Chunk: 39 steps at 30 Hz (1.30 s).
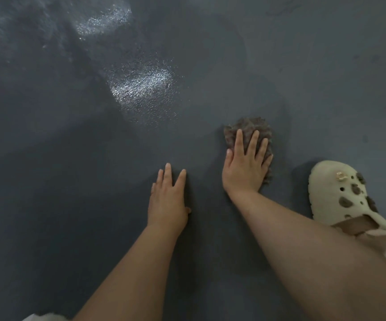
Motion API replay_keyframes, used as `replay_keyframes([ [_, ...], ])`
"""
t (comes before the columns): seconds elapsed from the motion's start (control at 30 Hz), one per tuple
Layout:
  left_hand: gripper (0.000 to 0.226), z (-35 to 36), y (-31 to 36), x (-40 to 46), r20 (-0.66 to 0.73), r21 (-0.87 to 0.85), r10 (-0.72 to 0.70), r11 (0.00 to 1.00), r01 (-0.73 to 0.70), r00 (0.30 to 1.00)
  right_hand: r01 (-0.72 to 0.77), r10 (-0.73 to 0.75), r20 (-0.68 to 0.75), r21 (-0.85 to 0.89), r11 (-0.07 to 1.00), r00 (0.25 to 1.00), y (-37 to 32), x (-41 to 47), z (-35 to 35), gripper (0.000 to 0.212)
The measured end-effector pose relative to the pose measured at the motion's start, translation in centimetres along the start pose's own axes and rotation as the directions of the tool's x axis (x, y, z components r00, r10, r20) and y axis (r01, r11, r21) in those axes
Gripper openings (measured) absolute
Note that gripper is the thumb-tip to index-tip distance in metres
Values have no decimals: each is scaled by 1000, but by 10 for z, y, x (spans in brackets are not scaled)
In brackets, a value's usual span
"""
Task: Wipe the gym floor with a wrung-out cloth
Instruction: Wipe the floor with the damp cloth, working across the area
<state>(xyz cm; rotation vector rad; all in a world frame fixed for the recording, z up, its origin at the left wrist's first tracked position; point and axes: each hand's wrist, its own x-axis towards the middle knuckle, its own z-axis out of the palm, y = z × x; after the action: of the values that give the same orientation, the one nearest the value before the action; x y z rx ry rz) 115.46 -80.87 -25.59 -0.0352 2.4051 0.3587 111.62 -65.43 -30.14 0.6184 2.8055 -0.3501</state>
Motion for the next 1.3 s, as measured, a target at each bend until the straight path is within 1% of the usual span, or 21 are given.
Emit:
replay_keyframes([
  [0.1, 87, 7, -9, -18, -24, -10, -47, 999, 46, 999, 37, -37, -20, -1, 999, 999, -7, -50, 18, 58],
  [0.17, 83, 11, -9, -28, -45, -40, -71, 997, 69, 996, 64, -63, 38, -1, 998, 997, -15, -82, 29, 62],
  [0.2, 82, 12, -9, -34, -50, -69, -85, 994, 82, 995, 94, -93, 74, -13, 995, 993, -17, -99, 35, 61],
  [0.27, 79, 15, -7, -44, -60, -129, -119, 986, 110, 991, 239, -231, 126, -47, 970, 965, -13, -132, 44, 61],
  [0.33, 78, 18, -5, -56, -68, -164, -146, 977, 134, 987, 434, -408, 206, -104, 895, 890, -2, -159, 49, 66],
  [0.4, 79, 24, -6, -69, -66, -181, -161, 972, 147, 985, 593, -557, 250, -96, 799, 792, 11, -171, 48, 63],
  [0.43, 79, 27, -7, -76, -63, -181, -161, 972, 147, 985, 647, -601, 276, -118, 753, 750, 14, -171, 43, 63],
  [0.5, 78, 34, -10, -91, -54, -162, -142, 978, 132, 988, 737, -644, 392, -152, 659, 657, 16, -162, 31, 64],
  [0.53, 78, 37, -12, -98, -48, -149, -129, 981, 121, 990, 743, -622, 445, -170, 648, 644, 17, -158, 25, 61],
  [0.57, 79, 39, -14, -107, -41, -140, -120, 984, 114, 992, 721, -583, 466, -200, 663, 665, 16, -156, 19, 58],
  [0.63, 81, 41, -18, -126, -21, -133, -118, 984, 114, 993, 628, -489, 463, -211, 749, 739, 11, -157, 6, 60],
  [0.7, 83, 38, -23, -146, -8, -124, -114, 986, 112, 993, 480, -371, 459, -145, 865, 807, 5, -164, -7, 60],
  [0.77, 81, 33, -27, -164, -10, -114, -102, 988, 100, 995, 392, -311, 486, -70, 917, 817, 4, -174, -22, 60],
  [0.83, 79, 24, -28, -181, -31, -114, -96, 989, 92, 995, 384, -302, 504, -66, 921, 809, 5, -187, -39, 55],
  [0.93, 77, 7, -23, -205, -89, -136, -73, 989, 60, 993, 356, -268, 492, -92, 930, 828, 11, -208, -60, 41],
  [1.07, 75, -9, -20, -235, -195, -169, -49, 986, 16, 980, 343, -265, 466, -89, 935, 844, 11, -237, -88, 40],
  [1.2, 75, -14, -17, -247, -216, -163, -40, 987, 4, 976, 370, -300, 419, -94, 924, 857, 8, -254, -97, 38],
  [1.3, 77, -10, -9, -238, -208, -135, -17, 991, -11, 978, 374, -299, 456, -81, 924, 838, 4, -255, -90, 38],
])
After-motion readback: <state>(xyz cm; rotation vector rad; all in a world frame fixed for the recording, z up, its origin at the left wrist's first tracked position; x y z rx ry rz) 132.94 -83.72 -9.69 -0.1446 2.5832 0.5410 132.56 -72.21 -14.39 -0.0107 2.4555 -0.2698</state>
